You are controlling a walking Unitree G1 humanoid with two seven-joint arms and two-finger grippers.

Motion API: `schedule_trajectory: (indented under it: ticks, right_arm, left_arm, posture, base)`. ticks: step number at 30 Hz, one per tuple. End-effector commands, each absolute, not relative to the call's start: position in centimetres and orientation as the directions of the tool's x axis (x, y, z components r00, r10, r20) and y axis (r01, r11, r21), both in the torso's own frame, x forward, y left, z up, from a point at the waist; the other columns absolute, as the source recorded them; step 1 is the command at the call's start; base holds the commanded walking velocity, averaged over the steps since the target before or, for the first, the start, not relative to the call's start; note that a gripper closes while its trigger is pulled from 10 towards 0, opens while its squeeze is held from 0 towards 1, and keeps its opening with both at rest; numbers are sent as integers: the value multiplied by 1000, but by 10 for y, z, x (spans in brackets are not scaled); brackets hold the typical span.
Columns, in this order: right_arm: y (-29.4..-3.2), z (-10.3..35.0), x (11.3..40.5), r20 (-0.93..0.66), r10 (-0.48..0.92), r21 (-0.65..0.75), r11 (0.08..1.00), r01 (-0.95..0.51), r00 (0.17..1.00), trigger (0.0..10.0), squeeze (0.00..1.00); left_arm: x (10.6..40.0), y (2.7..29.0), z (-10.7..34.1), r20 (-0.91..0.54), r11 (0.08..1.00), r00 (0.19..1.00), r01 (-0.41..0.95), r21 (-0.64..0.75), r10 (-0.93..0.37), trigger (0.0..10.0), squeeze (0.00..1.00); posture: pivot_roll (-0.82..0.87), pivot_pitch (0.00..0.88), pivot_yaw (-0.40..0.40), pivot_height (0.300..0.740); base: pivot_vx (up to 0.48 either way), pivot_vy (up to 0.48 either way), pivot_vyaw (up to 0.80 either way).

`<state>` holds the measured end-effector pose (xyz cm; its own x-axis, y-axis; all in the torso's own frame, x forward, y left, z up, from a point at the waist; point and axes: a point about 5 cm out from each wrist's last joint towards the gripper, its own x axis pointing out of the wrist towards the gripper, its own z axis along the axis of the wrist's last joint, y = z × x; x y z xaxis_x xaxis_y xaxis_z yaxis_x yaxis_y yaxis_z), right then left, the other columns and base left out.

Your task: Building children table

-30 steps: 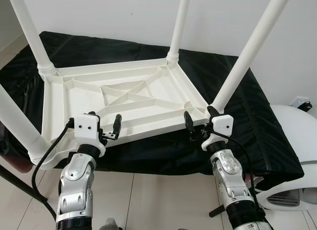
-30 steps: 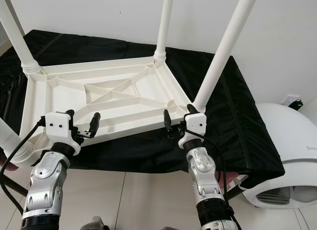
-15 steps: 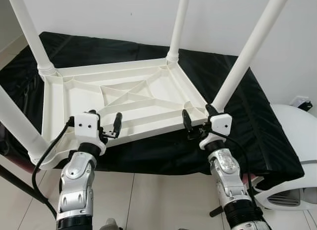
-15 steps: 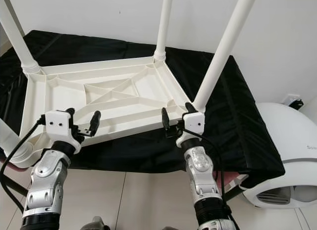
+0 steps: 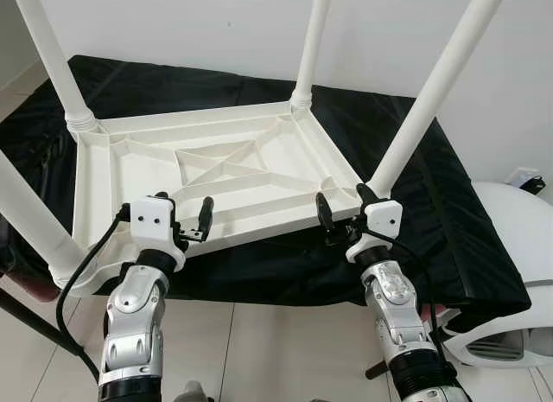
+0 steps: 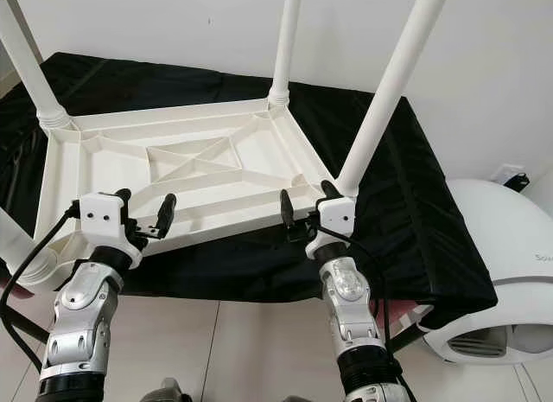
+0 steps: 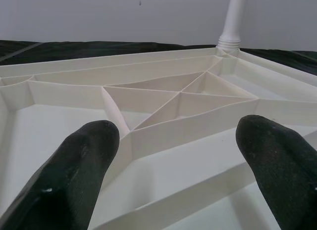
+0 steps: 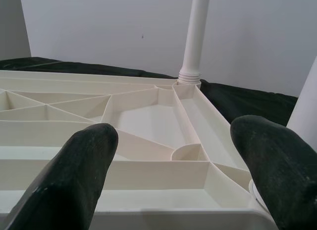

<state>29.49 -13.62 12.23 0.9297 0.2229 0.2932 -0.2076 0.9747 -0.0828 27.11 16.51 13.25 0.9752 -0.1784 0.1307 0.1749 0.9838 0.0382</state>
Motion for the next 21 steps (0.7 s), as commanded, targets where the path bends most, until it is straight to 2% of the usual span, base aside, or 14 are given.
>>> schedule_trajectory:
  ticks: [1,21]
  right_arm:
    - [-138,120,295,289,222,-85,975,-205,931,10000,0]
    - [-140,121,295,296,217,-88,976,-199,930,10000,0]
  left_arm:
    - [270,163,127,115,999,993,37,-20,-34,10000,0]
    - [272,162,126,110,999,993,47,-14,-45,10000,0]
  posture:
    - [40,0,-45,740]
    - [36,0,-44,740]
  base:
    - [0,0,0]
    - [0,0,0]
